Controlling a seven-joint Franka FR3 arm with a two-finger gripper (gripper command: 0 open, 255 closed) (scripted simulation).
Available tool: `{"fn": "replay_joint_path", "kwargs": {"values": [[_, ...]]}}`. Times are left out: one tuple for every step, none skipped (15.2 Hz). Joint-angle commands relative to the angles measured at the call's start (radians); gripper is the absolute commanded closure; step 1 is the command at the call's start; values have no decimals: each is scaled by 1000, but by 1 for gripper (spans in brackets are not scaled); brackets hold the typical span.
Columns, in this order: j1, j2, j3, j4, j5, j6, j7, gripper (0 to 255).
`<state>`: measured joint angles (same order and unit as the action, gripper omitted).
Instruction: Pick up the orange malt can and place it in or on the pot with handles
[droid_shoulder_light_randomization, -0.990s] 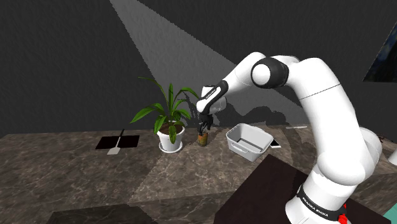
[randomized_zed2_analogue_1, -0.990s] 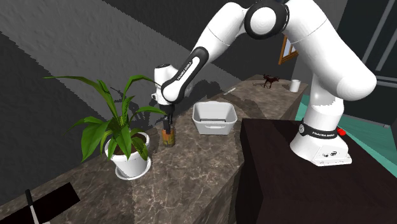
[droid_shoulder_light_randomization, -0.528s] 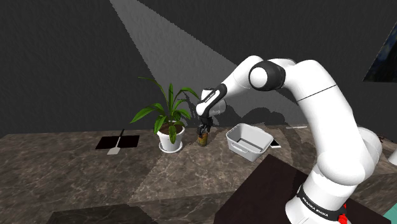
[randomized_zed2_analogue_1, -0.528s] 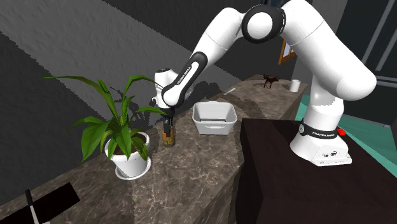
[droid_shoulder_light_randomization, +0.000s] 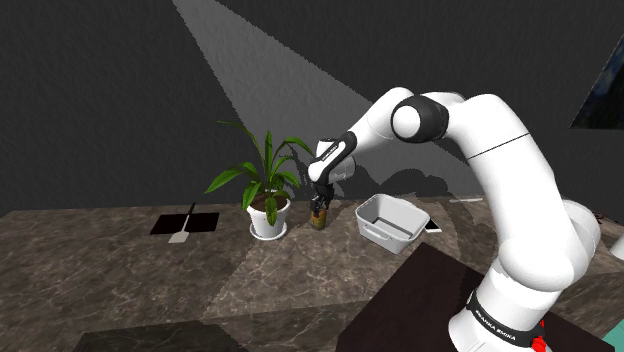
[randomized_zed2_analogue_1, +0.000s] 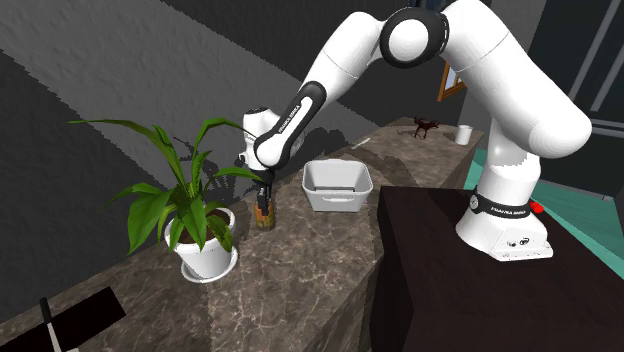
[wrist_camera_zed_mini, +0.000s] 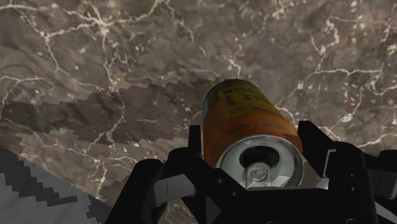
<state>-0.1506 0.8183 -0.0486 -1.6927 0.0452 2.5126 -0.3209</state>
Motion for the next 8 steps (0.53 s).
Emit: {"fn": "replay_joint_path", "kwargs": {"values": [[0, 0, 0, 0, 0, 0, 0, 255], [0, 0, 0, 0, 0, 0, 0, 255], [0, 0, 0, 0, 0, 0, 0, 255], [0, 0, 0, 0, 0, 0, 0, 255], [0, 0, 0, 0, 0, 0, 0, 255], [0, -11, -1, -5, 0, -7, 0, 255], [1, -22, -1, -9, -1, -14, 0, 255], [1, -34, -2, -13, -1, -21, 0, 255]]}}
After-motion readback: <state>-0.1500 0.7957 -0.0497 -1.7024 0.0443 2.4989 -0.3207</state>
